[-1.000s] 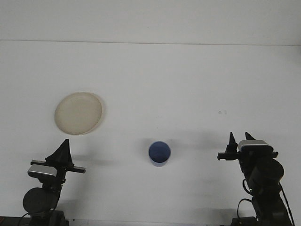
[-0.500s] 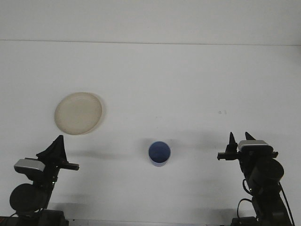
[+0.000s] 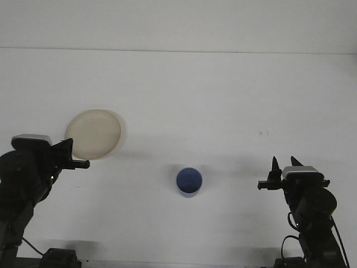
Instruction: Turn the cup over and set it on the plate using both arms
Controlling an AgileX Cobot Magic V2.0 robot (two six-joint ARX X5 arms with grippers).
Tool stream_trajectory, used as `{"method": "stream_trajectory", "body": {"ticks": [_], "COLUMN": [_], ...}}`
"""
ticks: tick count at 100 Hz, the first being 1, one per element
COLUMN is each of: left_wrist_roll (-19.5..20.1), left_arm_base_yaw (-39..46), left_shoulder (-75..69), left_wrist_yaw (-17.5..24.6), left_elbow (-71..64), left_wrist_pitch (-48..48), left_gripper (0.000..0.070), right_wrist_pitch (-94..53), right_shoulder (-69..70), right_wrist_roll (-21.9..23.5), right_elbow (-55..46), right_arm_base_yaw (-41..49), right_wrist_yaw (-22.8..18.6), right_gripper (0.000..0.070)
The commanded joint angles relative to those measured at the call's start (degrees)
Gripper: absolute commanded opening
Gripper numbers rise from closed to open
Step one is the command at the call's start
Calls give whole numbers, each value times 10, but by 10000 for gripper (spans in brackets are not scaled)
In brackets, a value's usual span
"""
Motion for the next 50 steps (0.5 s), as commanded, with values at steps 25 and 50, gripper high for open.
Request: {"method": "stream_trajectory", "body": {"ticks": [25, 50], "left_wrist_roll": [41, 38], "left_arm_base_yaw": [-4, -6], "left_shoulder": [92, 101], "left_wrist_yaw": [-1, -1], "left_elbow": [73, 73], "left_wrist_pitch": [-106, -135], "left_gripper": [12, 12], "right_wrist_pitch": [7, 7], "right_shoulder": [2, 2], "right_wrist_roll": [-2, -2], "right_elbow": [7, 7], "right_arm_base_yaw": [2, 2], "right_wrist_yaw": [1, 1], "right_gripper": [347, 347]}}
